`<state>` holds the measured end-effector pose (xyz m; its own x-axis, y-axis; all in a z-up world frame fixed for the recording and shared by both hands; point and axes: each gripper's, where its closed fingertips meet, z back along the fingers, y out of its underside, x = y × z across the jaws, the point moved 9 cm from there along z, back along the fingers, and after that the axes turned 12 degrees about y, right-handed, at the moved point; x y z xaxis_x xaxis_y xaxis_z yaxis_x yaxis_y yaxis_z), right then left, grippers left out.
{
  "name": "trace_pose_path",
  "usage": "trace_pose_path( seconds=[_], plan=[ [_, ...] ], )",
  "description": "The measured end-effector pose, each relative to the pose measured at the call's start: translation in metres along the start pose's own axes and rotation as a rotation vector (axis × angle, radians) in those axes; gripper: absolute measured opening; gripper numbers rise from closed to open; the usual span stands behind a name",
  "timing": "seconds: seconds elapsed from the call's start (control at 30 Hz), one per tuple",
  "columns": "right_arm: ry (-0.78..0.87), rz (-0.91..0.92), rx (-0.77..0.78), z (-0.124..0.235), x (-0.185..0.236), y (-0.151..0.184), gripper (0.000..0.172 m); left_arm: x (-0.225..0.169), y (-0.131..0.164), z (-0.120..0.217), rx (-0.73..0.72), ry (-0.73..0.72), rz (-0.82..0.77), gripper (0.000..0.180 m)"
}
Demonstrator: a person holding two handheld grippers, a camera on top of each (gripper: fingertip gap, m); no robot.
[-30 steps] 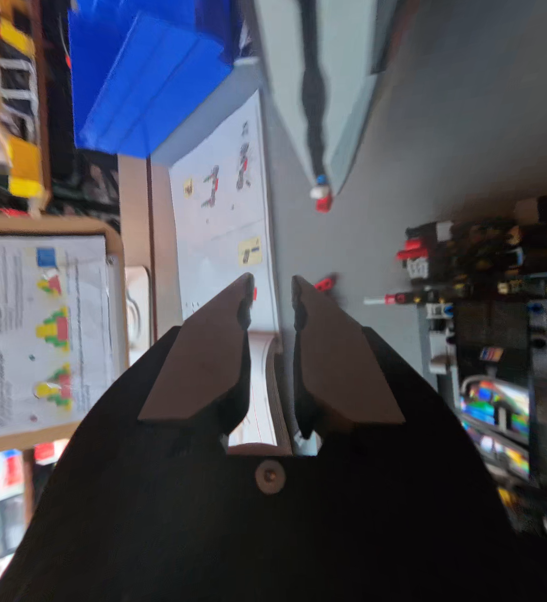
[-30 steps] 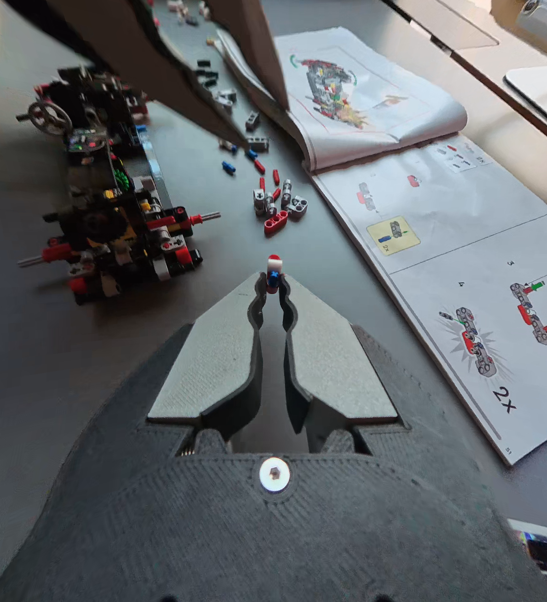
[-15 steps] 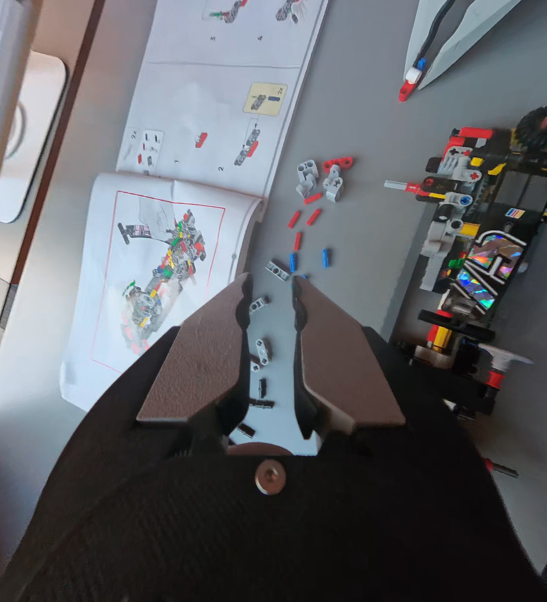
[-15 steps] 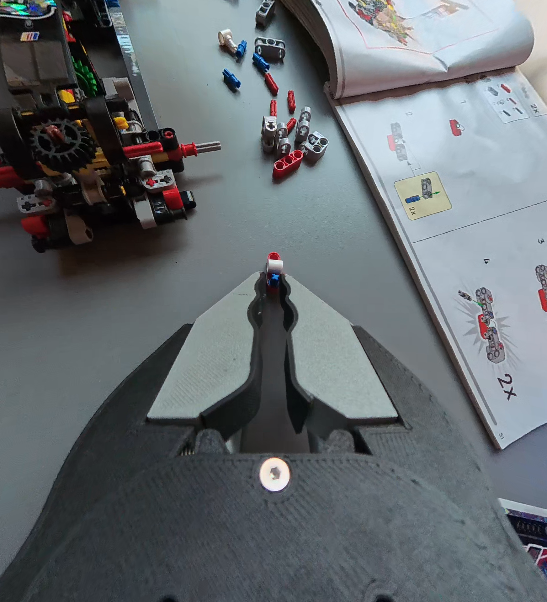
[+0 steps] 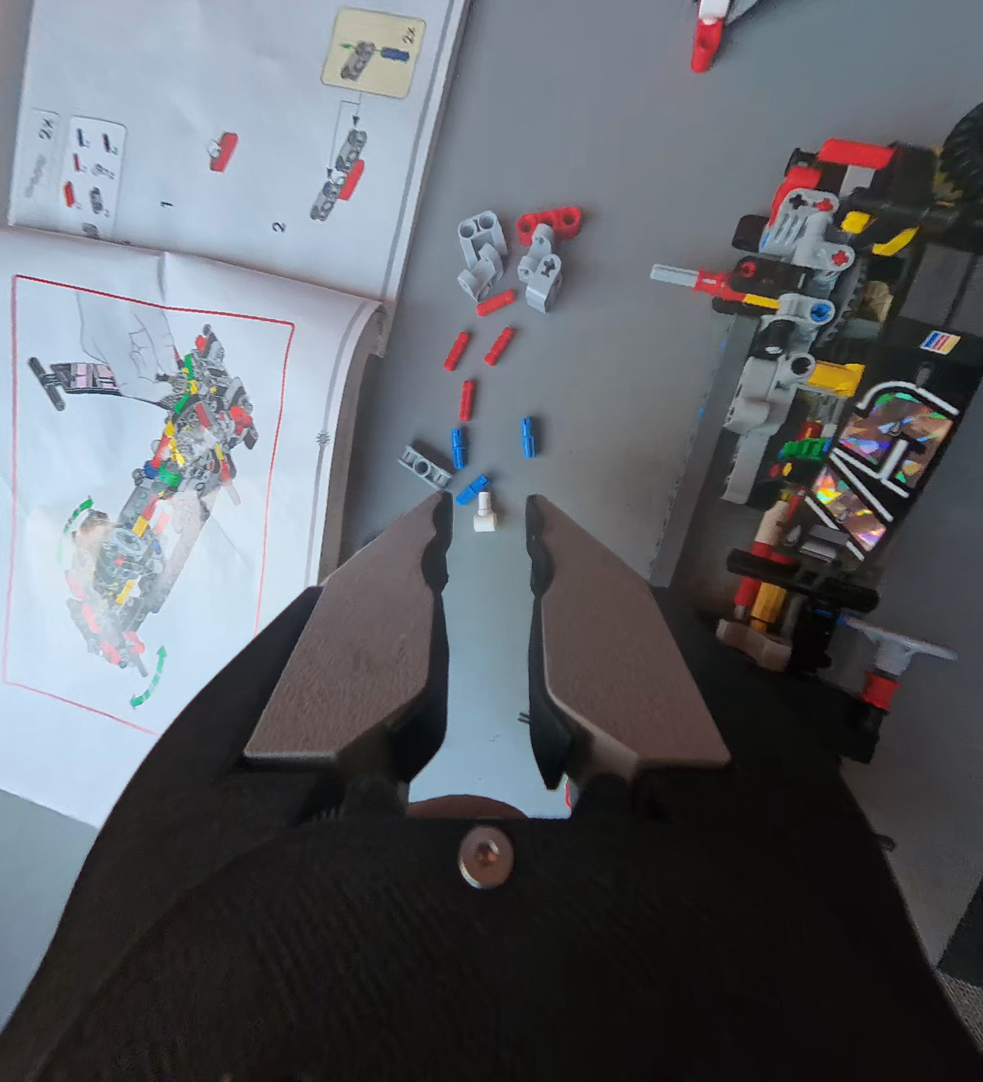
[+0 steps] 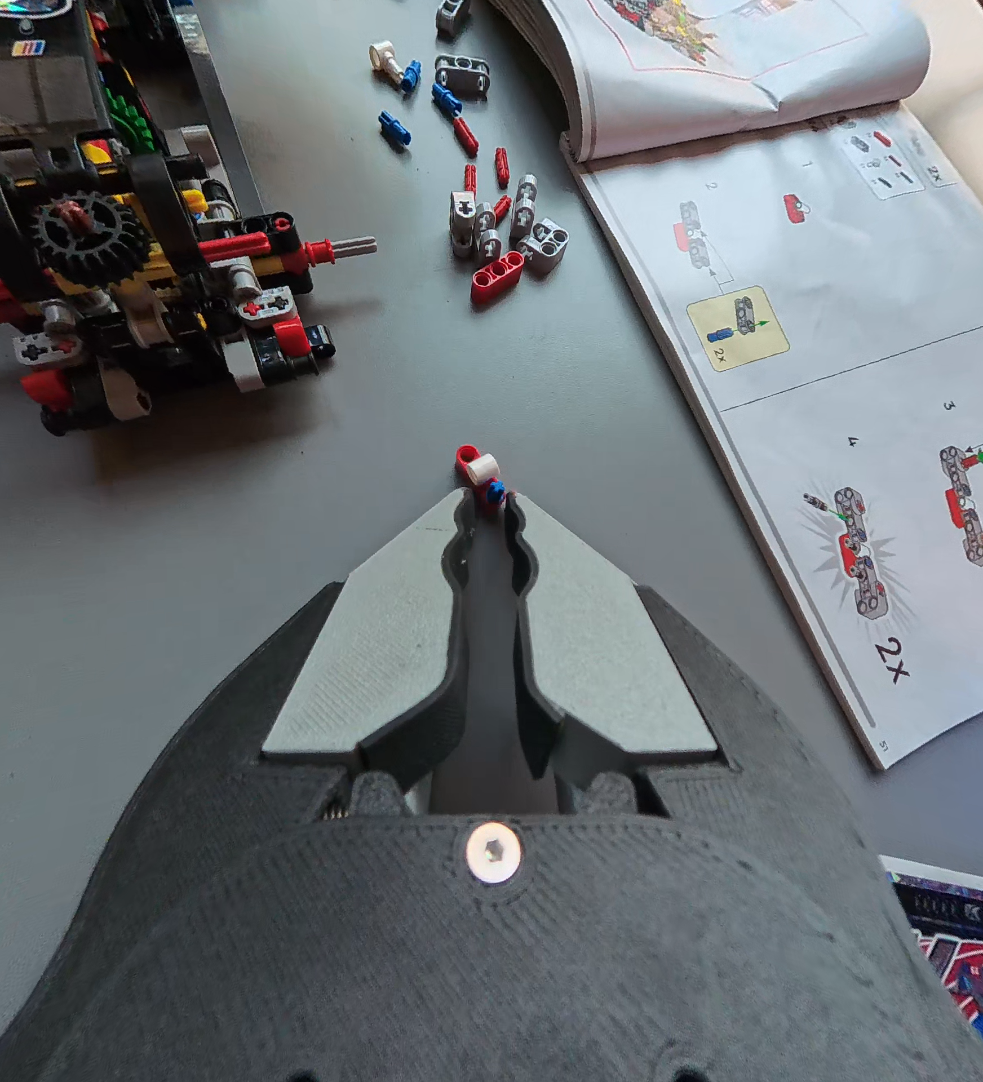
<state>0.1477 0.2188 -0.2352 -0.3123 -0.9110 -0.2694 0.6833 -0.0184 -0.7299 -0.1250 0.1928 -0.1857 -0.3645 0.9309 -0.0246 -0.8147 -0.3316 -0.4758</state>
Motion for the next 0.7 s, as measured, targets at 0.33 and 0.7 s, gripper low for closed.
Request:
trace_pose_path(
  seconds=[0.33,0.7],
  plan=[
    [-0.004,-0.007,-0.026,0.004,0.0,0.0,0.007,0.001,-0.008,-0.031,0.096,0.075,-0.03,0.017],
    [0.001,-0.004,-0.018,0.005,-0.001,0.002,0.008,0.001,-0.014,-0.039,0.096,0.126,-0.024,0.002]
  ],
)
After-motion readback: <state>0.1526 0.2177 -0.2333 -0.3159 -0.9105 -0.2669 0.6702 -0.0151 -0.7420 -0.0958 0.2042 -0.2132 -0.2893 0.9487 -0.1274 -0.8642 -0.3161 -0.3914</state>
